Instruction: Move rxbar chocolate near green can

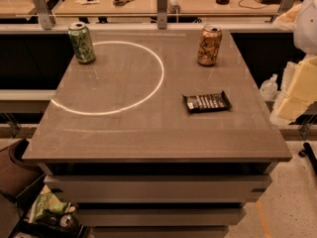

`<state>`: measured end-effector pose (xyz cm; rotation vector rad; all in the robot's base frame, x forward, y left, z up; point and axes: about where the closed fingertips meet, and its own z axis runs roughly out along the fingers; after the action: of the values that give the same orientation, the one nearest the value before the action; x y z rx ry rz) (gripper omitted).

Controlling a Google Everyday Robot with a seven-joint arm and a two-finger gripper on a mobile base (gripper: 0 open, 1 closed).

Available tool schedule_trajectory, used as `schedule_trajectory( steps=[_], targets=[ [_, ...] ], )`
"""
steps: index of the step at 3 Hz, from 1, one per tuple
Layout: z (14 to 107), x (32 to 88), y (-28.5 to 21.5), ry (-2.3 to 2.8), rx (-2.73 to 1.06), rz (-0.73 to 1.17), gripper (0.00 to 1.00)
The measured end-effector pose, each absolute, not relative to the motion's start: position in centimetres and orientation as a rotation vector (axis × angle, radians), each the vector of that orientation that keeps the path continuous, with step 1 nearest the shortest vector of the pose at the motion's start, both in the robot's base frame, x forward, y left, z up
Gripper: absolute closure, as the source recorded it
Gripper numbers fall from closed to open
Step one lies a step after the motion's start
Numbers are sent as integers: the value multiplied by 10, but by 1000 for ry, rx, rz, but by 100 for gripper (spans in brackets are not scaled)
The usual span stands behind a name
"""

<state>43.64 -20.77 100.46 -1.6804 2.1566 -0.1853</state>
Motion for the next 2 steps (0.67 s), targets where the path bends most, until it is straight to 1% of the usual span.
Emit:
schedule_trajectory(
  steps=[1,2],
  targets=[
    [1007,438,-208,2145,-1676,-181,0],
    [1007,447,-214,2088,-1675,-113,0]
  ],
)
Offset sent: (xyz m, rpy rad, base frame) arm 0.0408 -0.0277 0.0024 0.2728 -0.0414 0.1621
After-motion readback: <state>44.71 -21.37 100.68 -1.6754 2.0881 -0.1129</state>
